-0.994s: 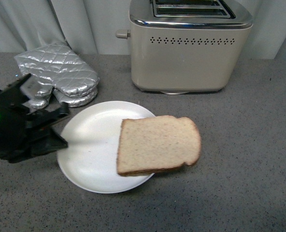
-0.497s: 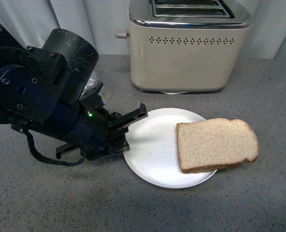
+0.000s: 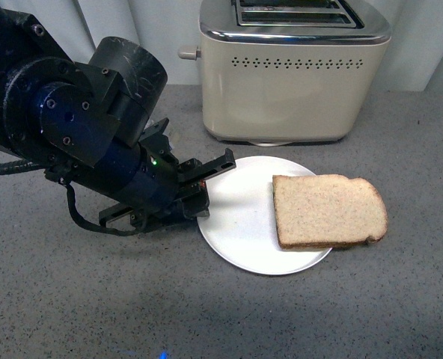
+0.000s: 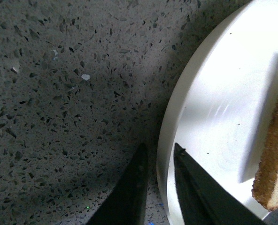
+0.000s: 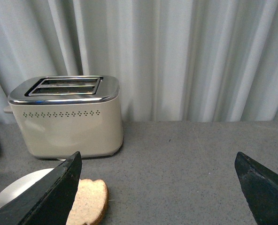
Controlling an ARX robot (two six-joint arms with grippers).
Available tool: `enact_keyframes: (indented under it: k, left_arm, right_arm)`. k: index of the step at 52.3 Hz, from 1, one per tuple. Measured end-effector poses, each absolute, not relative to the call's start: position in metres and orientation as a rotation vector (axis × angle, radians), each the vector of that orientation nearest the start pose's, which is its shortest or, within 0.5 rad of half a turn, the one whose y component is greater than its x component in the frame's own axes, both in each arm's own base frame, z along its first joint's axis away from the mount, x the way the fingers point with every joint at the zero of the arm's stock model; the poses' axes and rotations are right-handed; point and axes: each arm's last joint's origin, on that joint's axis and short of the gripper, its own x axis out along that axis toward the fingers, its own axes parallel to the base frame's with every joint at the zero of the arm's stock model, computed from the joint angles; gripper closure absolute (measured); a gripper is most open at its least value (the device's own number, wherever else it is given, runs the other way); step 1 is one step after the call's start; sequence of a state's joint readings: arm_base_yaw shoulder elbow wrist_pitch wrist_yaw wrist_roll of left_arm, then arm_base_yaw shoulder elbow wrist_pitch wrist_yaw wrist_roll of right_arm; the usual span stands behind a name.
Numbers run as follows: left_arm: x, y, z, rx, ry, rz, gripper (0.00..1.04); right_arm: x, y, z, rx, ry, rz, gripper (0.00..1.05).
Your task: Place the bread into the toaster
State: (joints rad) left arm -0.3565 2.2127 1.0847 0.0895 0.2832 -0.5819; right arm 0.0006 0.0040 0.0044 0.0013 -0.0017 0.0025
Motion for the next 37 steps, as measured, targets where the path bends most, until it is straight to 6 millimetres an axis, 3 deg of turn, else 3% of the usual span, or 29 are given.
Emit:
enact_keyframes:
  k: [13,18,24,30,37]
  left_arm:
    - [0.352,-0.126,0.059,-0.523,1.093,-0.252,0.49]
    - [0.345,-0.114,0.084,-0.469,0.909,-0.21,0.31]
    - [0.32,-0.094,0.109,-0.407,0.715,-0.142,0.06]
    - [0.29,-0.086,0.117,-0.279,0.623,-0.089,0.07]
    - [0.238,-0.081,0.137,-0.202,0.441,-0.121,0.07]
  right_arm:
    - [0.098,0.0,0.165,0.002,-0.002,0.002,0.1]
    - [0.098,0.0,0.165,0.002,-0.002,0.002,0.1]
    - [0.098,0.0,0.165,0.002,-0.002,0.002,0.1]
    - [0.098,0.0,0.165,0.002,-0.002,0.002,0.1]
    - [0.098,0.0,0.165,0.002,-0.002,0.002,0.1]
